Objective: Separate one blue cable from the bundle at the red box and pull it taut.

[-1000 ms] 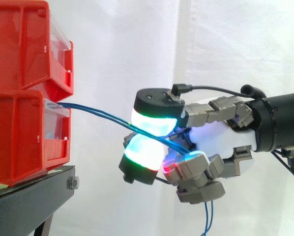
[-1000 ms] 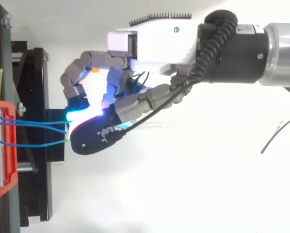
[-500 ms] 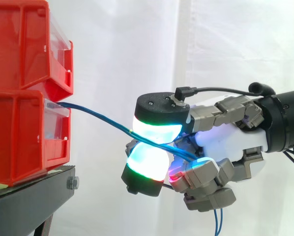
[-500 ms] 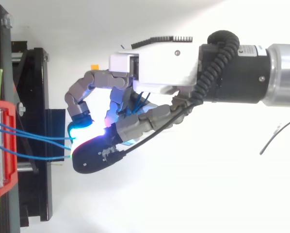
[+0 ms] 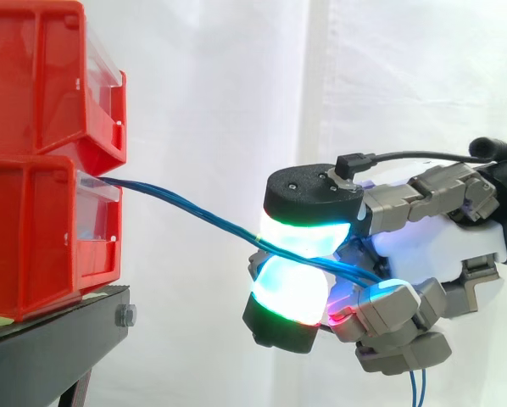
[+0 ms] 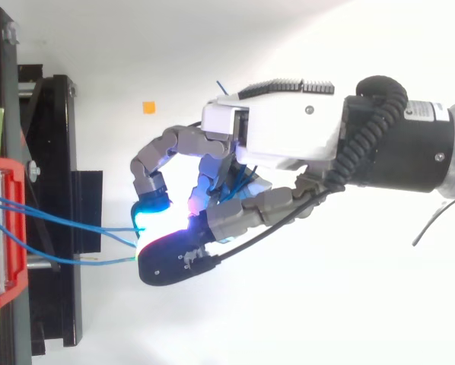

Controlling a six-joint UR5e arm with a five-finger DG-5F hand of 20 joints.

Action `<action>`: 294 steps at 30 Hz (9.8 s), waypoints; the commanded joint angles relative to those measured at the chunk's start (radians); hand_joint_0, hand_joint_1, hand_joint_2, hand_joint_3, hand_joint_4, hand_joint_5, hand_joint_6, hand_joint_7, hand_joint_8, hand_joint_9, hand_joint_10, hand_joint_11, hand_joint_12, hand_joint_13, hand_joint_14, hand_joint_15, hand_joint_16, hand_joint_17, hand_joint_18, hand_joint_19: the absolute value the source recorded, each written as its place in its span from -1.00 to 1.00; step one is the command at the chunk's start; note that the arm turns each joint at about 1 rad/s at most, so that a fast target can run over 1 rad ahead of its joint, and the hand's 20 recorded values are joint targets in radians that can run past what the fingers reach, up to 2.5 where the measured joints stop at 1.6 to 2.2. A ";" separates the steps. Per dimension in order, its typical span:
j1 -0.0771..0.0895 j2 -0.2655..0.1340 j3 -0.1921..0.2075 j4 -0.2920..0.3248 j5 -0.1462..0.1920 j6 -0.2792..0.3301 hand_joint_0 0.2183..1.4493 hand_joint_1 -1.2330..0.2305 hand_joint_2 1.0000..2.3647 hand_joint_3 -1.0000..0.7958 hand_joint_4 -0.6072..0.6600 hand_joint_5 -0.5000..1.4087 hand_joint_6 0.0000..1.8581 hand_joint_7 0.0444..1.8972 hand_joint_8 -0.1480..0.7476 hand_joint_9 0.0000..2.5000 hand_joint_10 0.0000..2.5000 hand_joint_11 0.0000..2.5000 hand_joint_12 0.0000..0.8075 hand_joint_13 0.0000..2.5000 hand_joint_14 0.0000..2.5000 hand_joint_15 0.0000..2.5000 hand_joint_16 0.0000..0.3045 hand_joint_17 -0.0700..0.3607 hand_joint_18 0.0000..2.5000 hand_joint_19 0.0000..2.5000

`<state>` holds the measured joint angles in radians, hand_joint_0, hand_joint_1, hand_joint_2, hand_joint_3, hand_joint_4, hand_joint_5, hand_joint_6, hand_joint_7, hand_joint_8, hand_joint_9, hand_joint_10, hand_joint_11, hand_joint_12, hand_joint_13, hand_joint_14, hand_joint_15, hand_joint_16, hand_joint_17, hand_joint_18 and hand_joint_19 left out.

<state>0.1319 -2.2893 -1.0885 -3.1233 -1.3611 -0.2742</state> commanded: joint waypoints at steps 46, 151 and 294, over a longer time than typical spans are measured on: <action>0.000 0.001 0.012 0.150 0.010 0.012 -0.12 -0.62 -0.98 -0.26 -0.07 -0.66 -0.03 0.31 -0.07 -0.01 -0.99 0.39 -0.10 -0.28 -0.02 0.37 -0.74 -0.25 -0.19 0.27; -0.011 0.001 -0.013 0.220 0.000 -0.019 -0.44 -0.61 -1.00 -0.44 -0.02 -0.65 -0.08 0.29 -0.04 -0.07 -0.99 0.36 -0.10 -0.32 -0.17 0.44 -0.70 -0.19 -0.23 0.18; -0.020 0.001 -0.016 0.213 0.000 -0.060 -0.40 -0.47 -1.00 -0.44 0.04 -0.66 -0.07 0.20 -0.03 -0.09 -0.99 0.30 -0.01 -0.50 -0.98 -0.32 -0.66 -0.14 -0.41 -0.12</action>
<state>0.1115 -2.2888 -1.1037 -2.9086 -1.3600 -0.3344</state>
